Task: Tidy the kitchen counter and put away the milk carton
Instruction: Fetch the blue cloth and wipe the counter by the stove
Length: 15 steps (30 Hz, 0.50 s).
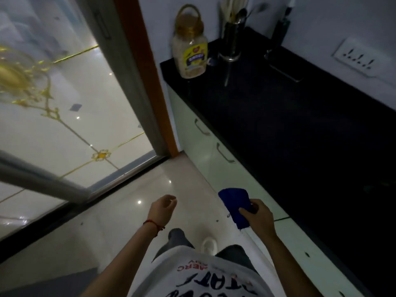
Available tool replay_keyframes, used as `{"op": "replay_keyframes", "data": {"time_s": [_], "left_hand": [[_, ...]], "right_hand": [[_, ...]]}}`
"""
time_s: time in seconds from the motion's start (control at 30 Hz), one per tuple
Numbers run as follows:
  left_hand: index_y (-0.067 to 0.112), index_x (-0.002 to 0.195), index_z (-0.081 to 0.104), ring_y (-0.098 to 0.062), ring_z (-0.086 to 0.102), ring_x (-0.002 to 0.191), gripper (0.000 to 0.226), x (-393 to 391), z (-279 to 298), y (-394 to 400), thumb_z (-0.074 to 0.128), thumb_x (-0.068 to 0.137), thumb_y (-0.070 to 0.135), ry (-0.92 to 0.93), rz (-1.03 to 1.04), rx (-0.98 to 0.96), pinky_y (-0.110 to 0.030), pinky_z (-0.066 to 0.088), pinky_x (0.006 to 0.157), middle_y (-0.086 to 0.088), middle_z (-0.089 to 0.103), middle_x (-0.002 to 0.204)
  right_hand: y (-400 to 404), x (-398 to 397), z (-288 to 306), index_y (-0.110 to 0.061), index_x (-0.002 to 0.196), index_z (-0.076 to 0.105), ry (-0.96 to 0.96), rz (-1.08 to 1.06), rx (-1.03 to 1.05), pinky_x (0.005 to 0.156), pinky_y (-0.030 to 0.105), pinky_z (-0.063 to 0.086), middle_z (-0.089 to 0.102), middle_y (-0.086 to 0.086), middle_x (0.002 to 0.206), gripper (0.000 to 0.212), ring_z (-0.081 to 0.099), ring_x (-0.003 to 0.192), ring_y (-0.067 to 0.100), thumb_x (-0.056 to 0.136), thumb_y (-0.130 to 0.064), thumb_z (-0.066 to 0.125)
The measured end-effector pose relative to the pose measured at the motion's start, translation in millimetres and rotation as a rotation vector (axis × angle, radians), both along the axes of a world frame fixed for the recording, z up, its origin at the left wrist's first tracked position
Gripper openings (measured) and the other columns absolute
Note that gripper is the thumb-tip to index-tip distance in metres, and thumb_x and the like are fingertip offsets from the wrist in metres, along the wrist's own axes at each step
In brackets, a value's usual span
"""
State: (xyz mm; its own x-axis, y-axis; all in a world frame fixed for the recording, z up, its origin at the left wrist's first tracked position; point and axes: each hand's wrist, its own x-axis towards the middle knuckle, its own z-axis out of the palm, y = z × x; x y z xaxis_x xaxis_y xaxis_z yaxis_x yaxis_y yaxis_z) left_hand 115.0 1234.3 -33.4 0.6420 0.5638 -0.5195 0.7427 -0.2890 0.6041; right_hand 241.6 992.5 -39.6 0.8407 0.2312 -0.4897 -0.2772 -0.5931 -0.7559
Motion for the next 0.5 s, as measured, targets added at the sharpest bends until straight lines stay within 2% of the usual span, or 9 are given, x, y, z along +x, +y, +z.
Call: {"op": "replay_keyframes", "data": {"time_s": [0.07, 0.13, 0.17, 0.27, 0.37, 0.5], "left_hand": [[0.007, 0.118, 0.057, -0.026, 0.058, 0.109, 0.03, 37.2, 13.1, 2.2, 0.046, 0.093, 0.02, -0.05, -0.083, 0.026, -0.023, 0.039, 0.087, -0.016, 0.062, 0.122], [0.008, 0.119, 0.056, -0.024, 0.058, 0.11, 0.03, 78.4, 23.4, 5.3, 0.046, 0.093, 0.019, -0.105, -0.193, 0.054, -0.023, 0.039, 0.089, -0.013, 0.06, 0.124], [0.008, 0.119, 0.056, -0.024, 0.057, 0.111, 0.03, 96.9, 28.8, 7.5, 0.046, 0.093, 0.019, -0.137, -0.233, 0.076, -0.023, 0.038, 0.089, -0.012, 0.06, 0.125], [0.005, 0.118, 0.057, -0.026, 0.057, 0.112, 0.03, 165.9, 36.1, 16.1, 0.049, 0.092, 0.017, -0.235, -0.351, 0.133, -0.027, 0.04, 0.094, -0.014, 0.059, 0.125], [0.004, 0.122, 0.055, -0.029, 0.052, 0.119, 0.034, 229.4, 37.5, 20.8, 0.051, 0.091, 0.017, -0.281, -0.482, 0.161, -0.031, 0.038, 0.101, -0.016, 0.057, 0.128], [0.008, 0.127, 0.05, -0.031, 0.046, 0.123, 0.045, 299.3, 35.4, 23.6, 0.047, 0.09, 0.034, -0.287, -0.692, 0.208, -0.039, 0.04, 0.103, -0.016, 0.052, 0.131]], "right_hand": [[4.1, 21.8, 17.5, -0.007, 0.112, 0.057, -0.025, -0.056, 0.079, 0.071, 0.022, 0.049, 0.063, 0.007, 0.1, 0.035, 0.057, 0.086, 0.016, 0.08, -0.009, 0.069], [6.2, 44.2, 35.2, -0.012, 0.108, 0.057, -0.058, -0.113, 0.163, 0.062, 0.008, 0.049, 0.06, -0.007, 0.09, 0.031, 0.056, 0.081, 0.004, 0.08, -0.008, 0.069], [8.2, 53.5, 43.7, -0.014, 0.107, 0.057, -0.074, -0.134, 0.19, 0.061, 0.005, 0.049, 0.058, -0.012, 0.088, 0.03, 0.054, 0.081, -0.001, 0.08, -0.008, 0.069], [8.5, 88.7, 56.6, -0.016, 0.103, 0.059, -0.141, -0.274, 0.223, 0.065, 0.008, 0.052, 0.061, -0.013, 0.089, 0.025, 0.058, 0.084, 0.002, 0.08, -0.009, 0.068], [10.8, 123.2, 63.9, -0.016, 0.101, 0.06, -0.213, -0.455, 0.218, 0.064, 0.003, 0.049, 0.062, -0.012, 0.088, 0.024, 0.059, 0.083, 0.002, 0.079, -0.009, 0.069], [16.2, 169.2, 69.4, -0.013, 0.104, 0.061, -0.254, -0.645, 0.187, 0.065, 0.01, 0.048, 0.061, -0.008, 0.087, 0.027, 0.057, 0.079, 0.001, 0.079, -0.011, 0.069]]}}
